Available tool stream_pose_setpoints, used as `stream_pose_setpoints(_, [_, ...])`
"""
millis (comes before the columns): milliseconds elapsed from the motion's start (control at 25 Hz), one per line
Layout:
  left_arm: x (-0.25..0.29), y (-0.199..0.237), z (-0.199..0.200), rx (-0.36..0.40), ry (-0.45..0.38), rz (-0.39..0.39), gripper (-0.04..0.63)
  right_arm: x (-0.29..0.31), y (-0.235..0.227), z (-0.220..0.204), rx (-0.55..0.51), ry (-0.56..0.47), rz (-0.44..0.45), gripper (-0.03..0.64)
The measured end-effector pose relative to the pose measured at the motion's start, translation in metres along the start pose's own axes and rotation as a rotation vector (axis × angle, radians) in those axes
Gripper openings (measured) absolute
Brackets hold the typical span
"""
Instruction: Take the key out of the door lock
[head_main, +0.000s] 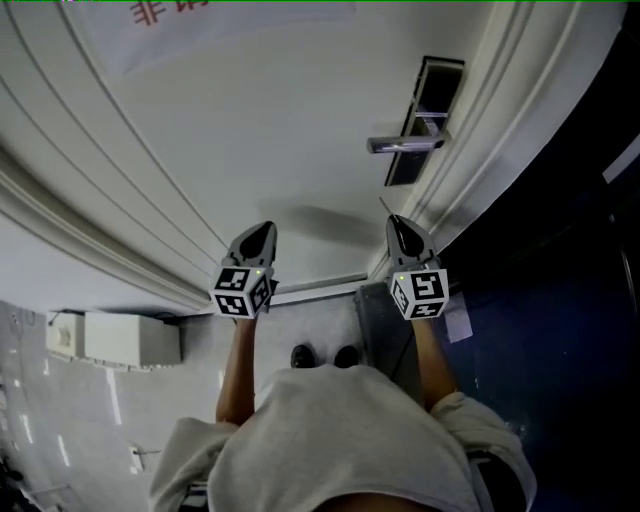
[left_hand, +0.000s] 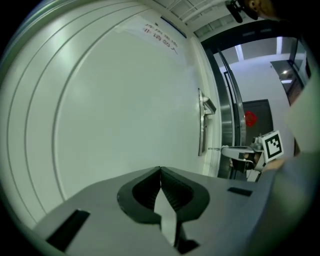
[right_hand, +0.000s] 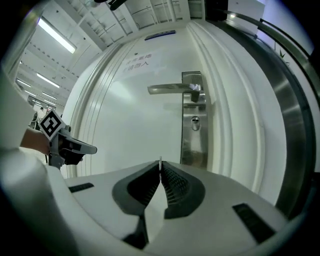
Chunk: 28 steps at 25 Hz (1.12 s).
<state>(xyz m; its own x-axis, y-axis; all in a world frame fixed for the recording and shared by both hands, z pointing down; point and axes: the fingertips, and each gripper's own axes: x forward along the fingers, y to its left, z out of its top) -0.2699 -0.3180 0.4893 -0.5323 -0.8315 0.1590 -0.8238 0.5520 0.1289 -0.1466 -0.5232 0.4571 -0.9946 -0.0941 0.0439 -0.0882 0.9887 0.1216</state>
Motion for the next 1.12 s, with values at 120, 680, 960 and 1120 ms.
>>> stream_pose_setpoints(120, [-0.018,0.017,-0.003,-0.011,-0.007,0.05,0.018,0.015,0.026,0.007,-0.002,-0.018,0.066,0.029])
stream_pose_setpoints(680, [-0.042,0.043,-0.005,-0.028,-0.024,0.113,0.018,0.043,0.066,0.015,-0.007,-0.036,0.138,0.029])
stream_pose_setpoints(960, [-0.029,0.035,-0.001,-0.023,-0.029,0.079,0.018,0.041,0.057,0.014,-0.012,-0.029,0.112,0.029])
stream_pose_setpoints(1120, [-0.024,0.033,0.0,-0.021,-0.027,0.066,0.018,0.041,0.055,0.012,-0.025,-0.022,0.107,0.029])
